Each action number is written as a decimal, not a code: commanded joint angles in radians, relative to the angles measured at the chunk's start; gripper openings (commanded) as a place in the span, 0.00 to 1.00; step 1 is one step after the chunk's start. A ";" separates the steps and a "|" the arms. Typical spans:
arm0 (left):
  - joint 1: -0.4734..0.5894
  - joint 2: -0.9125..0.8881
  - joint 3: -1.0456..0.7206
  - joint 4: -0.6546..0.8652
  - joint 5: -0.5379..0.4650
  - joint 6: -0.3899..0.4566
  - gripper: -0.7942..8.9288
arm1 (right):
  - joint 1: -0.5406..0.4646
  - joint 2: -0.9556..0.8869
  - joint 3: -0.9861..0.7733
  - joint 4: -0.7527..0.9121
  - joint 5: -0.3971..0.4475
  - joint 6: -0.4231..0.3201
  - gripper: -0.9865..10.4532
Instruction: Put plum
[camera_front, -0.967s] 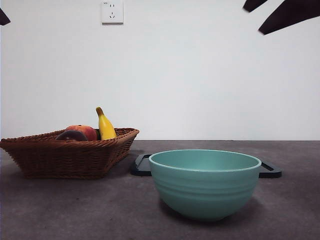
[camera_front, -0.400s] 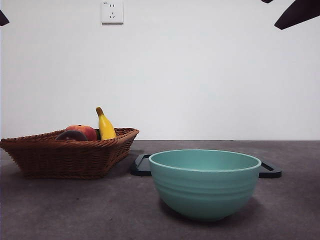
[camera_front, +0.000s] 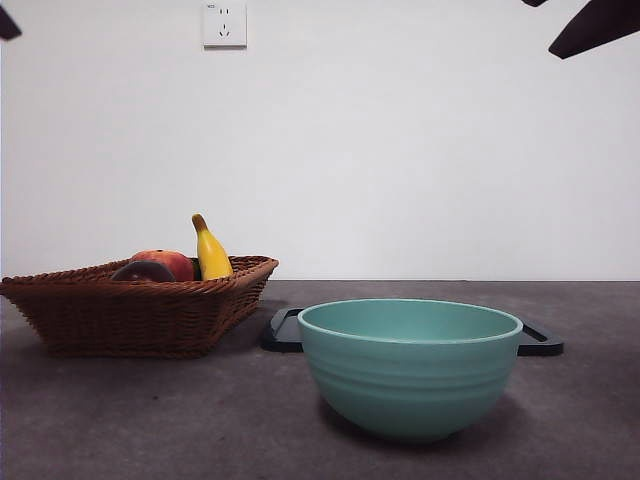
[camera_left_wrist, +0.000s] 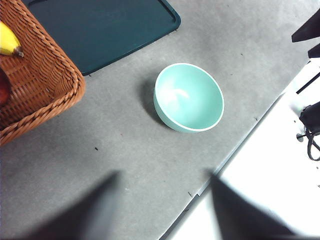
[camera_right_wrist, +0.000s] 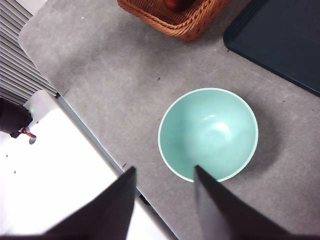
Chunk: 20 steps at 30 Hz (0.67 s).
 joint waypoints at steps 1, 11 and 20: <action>-0.004 0.006 0.010 0.007 0.006 0.015 0.08 | 0.005 0.005 0.018 0.006 -0.002 -0.018 0.09; -0.003 0.006 0.010 0.009 0.006 0.015 0.09 | 0.005 0.005 0.018 0.011 0.005 -0.035 0.09; -0.003 0.006 0.010 0.009 0.006 0.015 0.09 | 0.005 0.005 0.018 0.011 0.005 -0.035 0.09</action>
